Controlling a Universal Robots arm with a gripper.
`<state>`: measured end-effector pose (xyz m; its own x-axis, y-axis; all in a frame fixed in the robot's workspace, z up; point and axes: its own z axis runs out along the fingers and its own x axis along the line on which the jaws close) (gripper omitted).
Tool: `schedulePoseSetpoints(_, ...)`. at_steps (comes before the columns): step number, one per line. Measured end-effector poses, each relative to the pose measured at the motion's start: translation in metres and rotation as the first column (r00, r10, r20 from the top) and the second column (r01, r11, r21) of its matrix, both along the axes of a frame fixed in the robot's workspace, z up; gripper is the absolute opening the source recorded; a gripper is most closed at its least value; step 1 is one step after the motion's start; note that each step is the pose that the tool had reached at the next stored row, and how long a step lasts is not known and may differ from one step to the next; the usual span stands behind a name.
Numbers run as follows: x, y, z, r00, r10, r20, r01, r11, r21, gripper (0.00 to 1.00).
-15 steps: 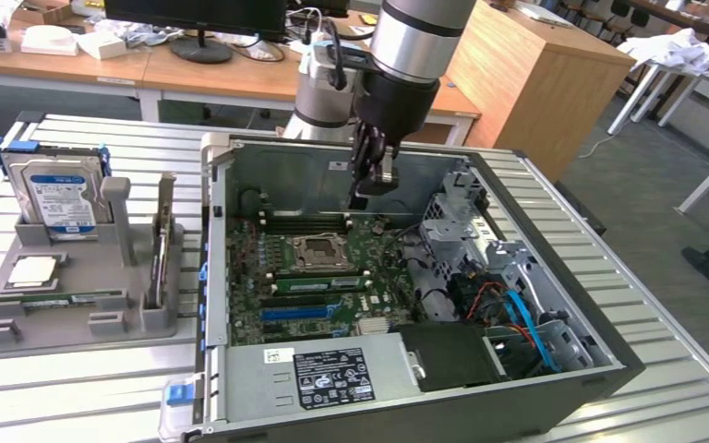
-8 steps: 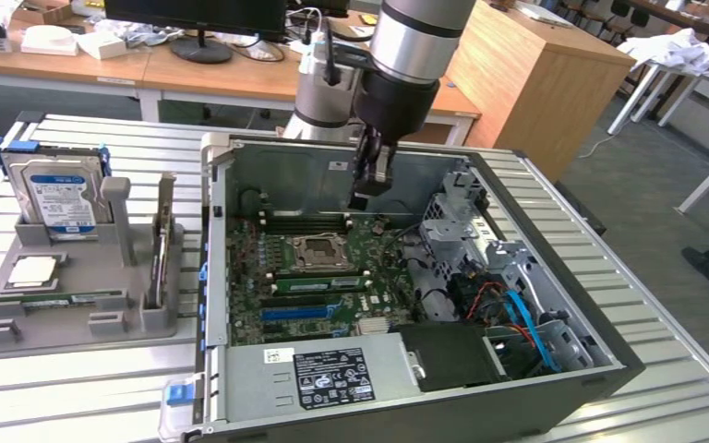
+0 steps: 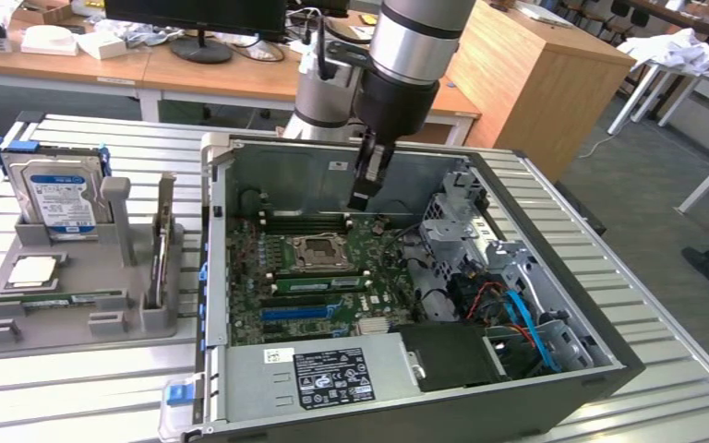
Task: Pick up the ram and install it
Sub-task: 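Press down the ram until it locks into place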
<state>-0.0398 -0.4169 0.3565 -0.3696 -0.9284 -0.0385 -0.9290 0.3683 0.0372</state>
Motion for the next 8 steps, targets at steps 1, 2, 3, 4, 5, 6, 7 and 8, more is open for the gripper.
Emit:
schedulePoseSetpoints(1,0.0,0.0,-0.0001,0.9998,-0.018,0.0,0.018,0.9998,0.0,0.1)
schedulePoseSetpoints(2,0.0,0.0,-0.0002,0.9993,-0.037,-0.0001,0.037,0.9993,0.0,0.1)
schedulePoseSetpoints(3,0.0,0.0,-0.0004,0.9985,-0.055,0.0,0.055,0.9985,0.0,0.1)
schedulePoseSetpoints(4,0.0,0.0,-0.0005,0.9974,-0.072,0.0,0.072,0.9974,0.0,0.1)
schedulePoseSetpoints(5,0.0,0.0,-0.0006,0.9959,-0.09,-0.0001,0.09,0.9959,-0.0001,0.1)
schedulePoseSetpoints(6,0.0,0.0,-0.0007,0.9941,-0.108,0.0,0.108,0.9941,0.0,0.1)
schedulePoseSetpoints(7,0.0,0.0,-0.0008,0.992,-0.126,-0.0001,0.126,0.992,0.0,0.1)
schedulePoseSetpoints(8,0.0,0.0,-0.0009,0.9894,-0.145,0.0,0.145,0.9894,0.0,0.1)
